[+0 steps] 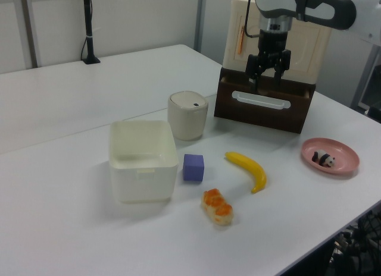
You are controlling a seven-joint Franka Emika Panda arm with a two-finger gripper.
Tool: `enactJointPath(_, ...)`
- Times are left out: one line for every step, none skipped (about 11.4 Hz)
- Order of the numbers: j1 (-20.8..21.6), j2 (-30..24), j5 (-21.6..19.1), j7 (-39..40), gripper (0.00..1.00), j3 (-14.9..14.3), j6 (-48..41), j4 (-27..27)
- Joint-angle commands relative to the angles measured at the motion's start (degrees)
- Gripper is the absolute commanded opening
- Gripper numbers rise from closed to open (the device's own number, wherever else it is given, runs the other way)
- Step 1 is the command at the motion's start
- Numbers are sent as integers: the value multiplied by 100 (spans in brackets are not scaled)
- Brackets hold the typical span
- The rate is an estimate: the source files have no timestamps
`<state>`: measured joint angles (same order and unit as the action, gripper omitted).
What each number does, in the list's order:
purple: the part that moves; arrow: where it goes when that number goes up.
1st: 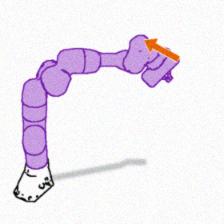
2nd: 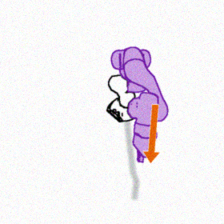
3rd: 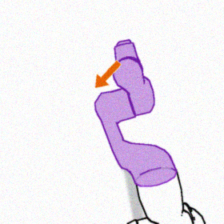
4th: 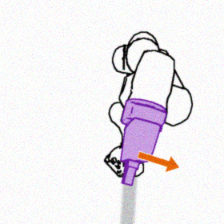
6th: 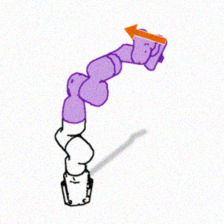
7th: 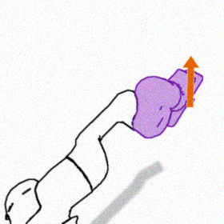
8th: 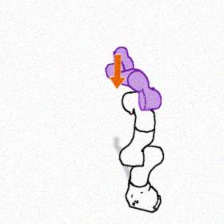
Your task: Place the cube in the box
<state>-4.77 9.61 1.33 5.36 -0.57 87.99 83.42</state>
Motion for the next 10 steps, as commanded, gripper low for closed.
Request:
enactJointPath(-59,-108,87,175,100,22,52,78)
enactJointPath(-59,-108,87,211,100,14,52,78)
enactJointPath(-68,-108,87,229,100,14,52,78)
enactJointPath(-59,-108,87,229,100,14,61,78)
enactJointPath(-68,-108,87,229,100,14,61,78)
enactJointPath(-59,-108,87,229,100,14,61,78)
enactJointPath(-59,-117,87,229,100,14,61,78)
enactJointPath(-59,-117,87,220,100,14,52,78)
enactJointPath(-51,-126,96,220,100,14,43,78)
enactJointPath(-50,-126,87,220,100,14,43,78)
